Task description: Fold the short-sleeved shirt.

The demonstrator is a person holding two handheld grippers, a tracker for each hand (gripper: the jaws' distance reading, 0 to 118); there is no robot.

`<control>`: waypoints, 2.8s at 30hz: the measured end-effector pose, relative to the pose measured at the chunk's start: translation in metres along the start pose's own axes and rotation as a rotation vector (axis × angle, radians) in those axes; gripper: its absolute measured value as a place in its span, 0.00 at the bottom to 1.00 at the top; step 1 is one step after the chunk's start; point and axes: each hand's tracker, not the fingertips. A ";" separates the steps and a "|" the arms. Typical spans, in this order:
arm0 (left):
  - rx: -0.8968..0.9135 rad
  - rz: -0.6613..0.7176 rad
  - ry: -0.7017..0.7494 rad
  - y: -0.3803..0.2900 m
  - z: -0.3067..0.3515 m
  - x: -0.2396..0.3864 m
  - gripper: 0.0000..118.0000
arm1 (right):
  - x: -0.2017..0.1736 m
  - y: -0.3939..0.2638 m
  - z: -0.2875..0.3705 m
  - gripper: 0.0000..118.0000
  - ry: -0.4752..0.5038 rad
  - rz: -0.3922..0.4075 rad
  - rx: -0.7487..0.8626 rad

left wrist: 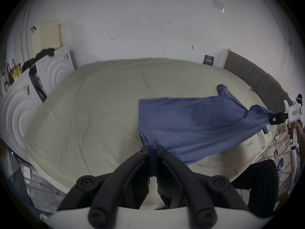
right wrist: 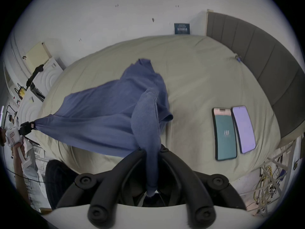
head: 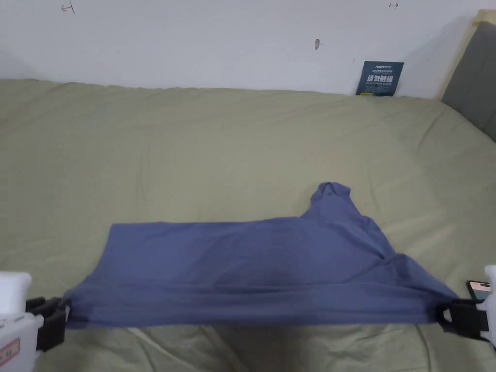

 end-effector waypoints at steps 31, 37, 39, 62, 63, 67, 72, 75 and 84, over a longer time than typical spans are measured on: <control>0.140 -0.050 0.054 0.050 -0.080 0.021 0.00 | -0.123 0.004 0.007 0.08 -0.086 0.158 0.363; 0.042 -0.027 0.033 0.112 -0.182 -0.013 0.03 | -0.117 0.031 -0.017 0.08 -0.031 0.141 0.303; 0.000 -0.004 0.048 0.124 -0.209 -0.020 0.51 | -0.114 0.036 -0.024 0.08 -0.038 0.134 0.300; 0.093 0.018 -0.002 0.123 -0.195 -0.003 0.00 | -0.005 0.197 -0.187 0.78 -0.154 0.074 0.114; 0.114 0.014 -0.011 0.125 -0.185 0.001 0.00 | -0.001 0.204 -0.199 0.87 -0.157 0.068 0.082; 0.123 -0.011 -0.028 0.130 -0.166 0.012 0.00 | 0.006 0.217 -0.242 0.89 -0.212 0.075 -0.014; 0.111 -0.019 -0.017 0.133 -0.165 0.013 0.00 | -0.004 0.209 -0.244 0.37 -0.161 0.034 -0.041; 0.094 -0.004 -0.025 0.135 -0.171 0.011 0.00 | -0.015 0.209 -0.230 0.01 -0.063 0.052 -0.050; 0.168 0.043 -0.046 0.123 -0.101 -0.001 0.00 | -0.022 0.193 -0.077 0.02 -0.002 0.096 0.198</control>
